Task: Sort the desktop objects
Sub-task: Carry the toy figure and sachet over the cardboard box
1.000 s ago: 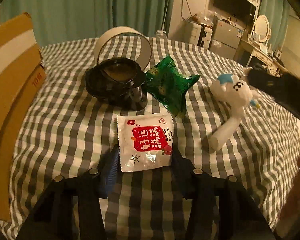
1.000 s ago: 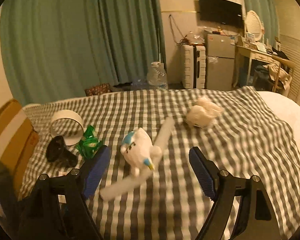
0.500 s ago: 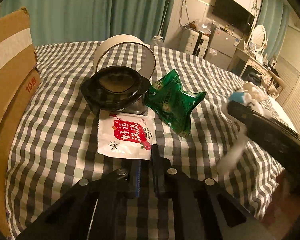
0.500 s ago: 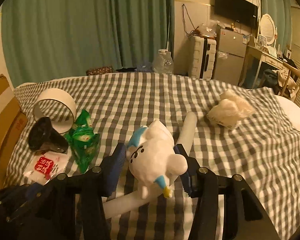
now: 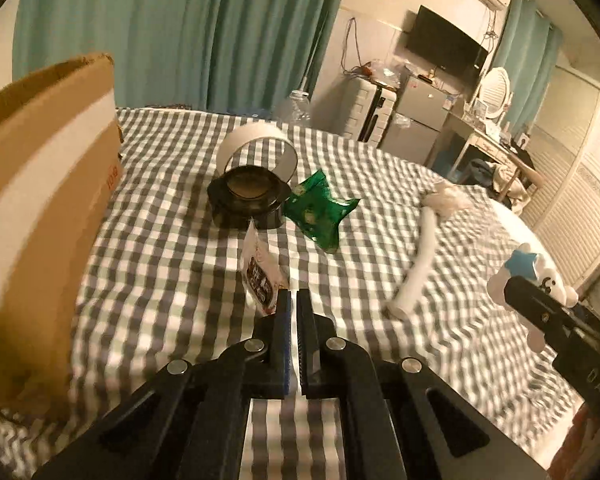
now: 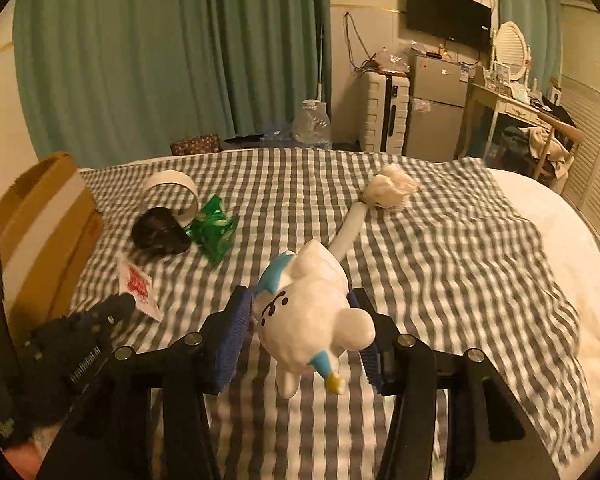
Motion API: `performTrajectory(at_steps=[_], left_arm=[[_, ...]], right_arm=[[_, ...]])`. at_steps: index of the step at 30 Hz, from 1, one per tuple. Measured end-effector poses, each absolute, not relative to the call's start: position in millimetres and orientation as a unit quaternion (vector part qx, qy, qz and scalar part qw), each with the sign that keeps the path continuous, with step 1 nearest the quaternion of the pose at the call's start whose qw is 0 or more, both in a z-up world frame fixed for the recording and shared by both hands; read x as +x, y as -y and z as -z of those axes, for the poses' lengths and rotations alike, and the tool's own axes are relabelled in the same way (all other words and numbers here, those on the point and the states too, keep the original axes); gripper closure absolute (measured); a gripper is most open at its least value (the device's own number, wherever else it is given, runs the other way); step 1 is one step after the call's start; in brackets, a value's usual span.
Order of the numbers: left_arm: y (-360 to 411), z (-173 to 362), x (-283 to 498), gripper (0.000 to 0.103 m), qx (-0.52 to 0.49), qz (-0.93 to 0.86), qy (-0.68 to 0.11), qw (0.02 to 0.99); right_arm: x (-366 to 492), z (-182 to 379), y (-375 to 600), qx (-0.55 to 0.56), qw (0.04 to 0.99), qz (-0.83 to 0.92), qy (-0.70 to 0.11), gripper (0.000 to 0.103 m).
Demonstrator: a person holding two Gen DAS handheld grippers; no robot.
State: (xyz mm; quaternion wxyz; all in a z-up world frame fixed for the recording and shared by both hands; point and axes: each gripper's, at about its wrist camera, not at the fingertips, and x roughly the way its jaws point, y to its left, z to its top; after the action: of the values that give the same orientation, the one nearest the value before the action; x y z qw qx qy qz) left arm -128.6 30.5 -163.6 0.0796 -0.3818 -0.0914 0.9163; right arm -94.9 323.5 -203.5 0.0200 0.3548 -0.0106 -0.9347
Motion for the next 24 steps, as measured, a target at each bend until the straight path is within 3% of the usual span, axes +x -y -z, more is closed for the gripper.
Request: performTrajectory(at_steps=[4,9,11,12,13,19,22,23,24], left_arm=[[-22.0,151.8,-119.1,0.100,-0.394,-0.910,0.097,0.089],[-16.1,184.6,-137.8,0.096,-0.444,-0.883,0.120,0.092],[-7.7,199.7,-144.4,0.069,-0.463,-0.872,0.140,0.078],[-4.5,204.5,-145.5,0.035,-0.469,-0.869,0.144,0.066],[1.5,209.5,-143.9,0.015,-0.468,-0.870,0.148,0.040],[8.1,220.8,-162.9,0.009,-0.459,-0.875,0.154,0.013],[-8.3,226.1,-179.8,0.008,-0.467,-0.878,0.109,-0.004],[-15.0,228.2,-184.1,0.009,-0.473,-0.877,0.083,-0.012],[-21.5,230.1,-188.1,0.018,-0.476,-0.878,0.056,-0.023]], right_arm=[[-68.8,181.3,-324.3,0.342,0.019,0.939,0.028,0.053],[-49.5,172.3,-326.1,0.327,0.018,0.944,0.042,0.053],[-47.9,173.8,-327.4,0.326,0.020,0.944,0.039,0.053],[-48.0,175.6,-328.2,0.327,0.021,0.944,0.039,0.052],[-48.9,177.7,-328.9,0.329,0.023,0.943,0.041,0.052],[-60.0,201.4,-337.1,0.347,0.030,0.936,0.053,0.052],[-66.9,209.5,-343.2,0.355,0.033,0.932,0.061,0.052],[-68.2,211.3,-345.1,0.355,0.034,0.932,0.064,0.052],[-68.3,211.5,-346.8,0.355,0.033,0.932,0.067,0.052]])
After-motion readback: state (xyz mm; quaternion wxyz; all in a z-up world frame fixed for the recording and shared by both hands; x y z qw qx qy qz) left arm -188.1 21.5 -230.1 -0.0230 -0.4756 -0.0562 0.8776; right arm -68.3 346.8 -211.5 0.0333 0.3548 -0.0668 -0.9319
